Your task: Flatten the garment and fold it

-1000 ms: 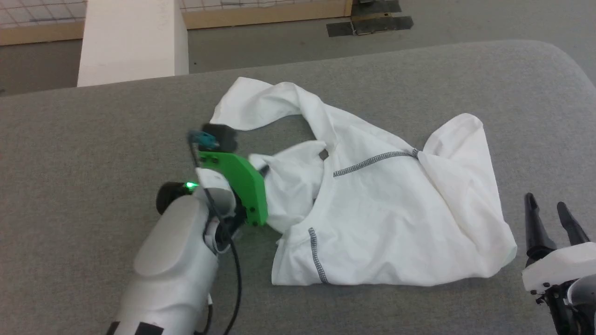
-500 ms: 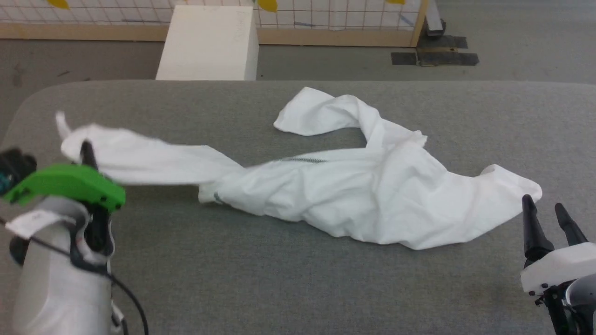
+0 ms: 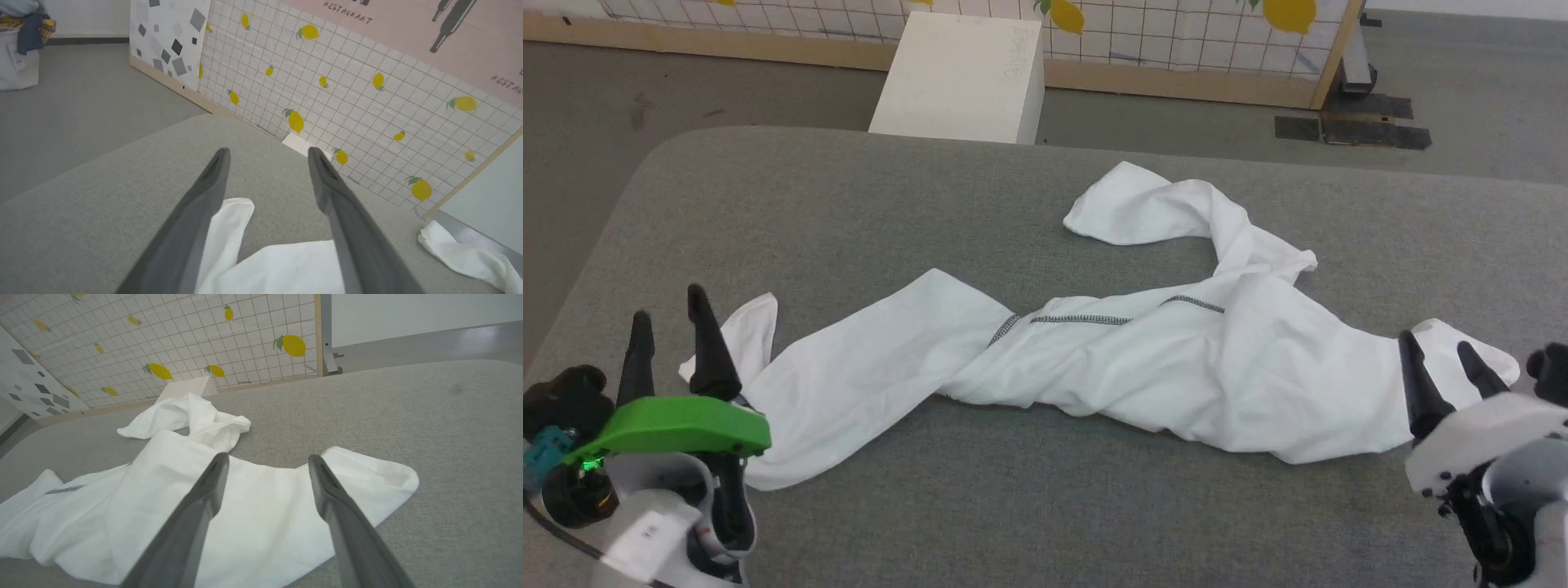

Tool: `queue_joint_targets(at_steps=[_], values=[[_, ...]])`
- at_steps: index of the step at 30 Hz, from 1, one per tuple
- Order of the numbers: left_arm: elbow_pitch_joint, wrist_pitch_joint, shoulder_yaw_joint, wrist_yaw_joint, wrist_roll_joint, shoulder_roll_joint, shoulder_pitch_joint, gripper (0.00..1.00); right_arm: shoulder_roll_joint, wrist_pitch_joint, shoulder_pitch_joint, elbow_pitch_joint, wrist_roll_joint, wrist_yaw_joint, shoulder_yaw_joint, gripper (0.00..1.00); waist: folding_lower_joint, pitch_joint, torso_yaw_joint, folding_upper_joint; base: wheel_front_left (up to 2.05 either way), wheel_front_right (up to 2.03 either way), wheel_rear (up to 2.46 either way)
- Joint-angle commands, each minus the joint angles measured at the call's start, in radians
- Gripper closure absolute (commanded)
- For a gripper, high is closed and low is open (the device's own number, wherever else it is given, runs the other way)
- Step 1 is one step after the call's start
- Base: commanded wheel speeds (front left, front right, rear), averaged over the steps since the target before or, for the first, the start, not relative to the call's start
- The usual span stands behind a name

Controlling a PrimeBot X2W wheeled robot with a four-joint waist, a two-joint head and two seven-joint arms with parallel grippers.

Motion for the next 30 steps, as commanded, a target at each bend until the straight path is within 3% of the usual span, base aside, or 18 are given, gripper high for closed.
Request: queue_joint_targets(at_steps=[1,5,10,19,25,30], values=[[-0.018,-0.055,-0.028,-0.016,0.054,0.004,0.025,0.0,0.0,0.031,-0.049,0.016,-0.018,-0.002,0.012,0.0,0.0,0.001,-0.005,0.0,0.0,0.0,0.0],[-0.06,-0.102,-0.09,-0.018,0.199,-0.001,0.065,0.0,0.0,0.126,-0.169,0.084,-0.087,-0.002,0.056,0.0,0.0,0.016,-0.012,0.0,0.0,0.0,0.0],[-0.133,-0.105,-0.116,-0.036,0.301,-0.045,0.076,0.0,0.0,0.229,-0.333,0.18,-0.181,-0.002,0.104,0.0,0.0,0.064,0.013,0.0,0.0,0.0,0.0],[-0.157,-0.106,-0.147,-0.096,0.347,-0.125,0.036,0.0,-0.046,0.368,-0.608,0.416,-0.335,-0.002,0.199,0.0,0.0,0.213,0.125,0.0,0.0,0.0,0.0],[-0.162,-0.106,-0.172,-0.11,0.359,-0.141,-0.003,0.0,-0.076,0.398,-0.719,0.537,-0.399,-0.002,0.225,0.0,0.0,0.295,0.199,0.0,0.0,0.0,0.0],[-0.155,-0.106,-0.187,-0.108,0.363,-0.144,-0.021,0.0,-0.082,0.431,-0.735,0.642,-0.421,-0.002,0.244,0.0,0.0,0.32,0.22,0.0,0.0,0.0,0.0]])
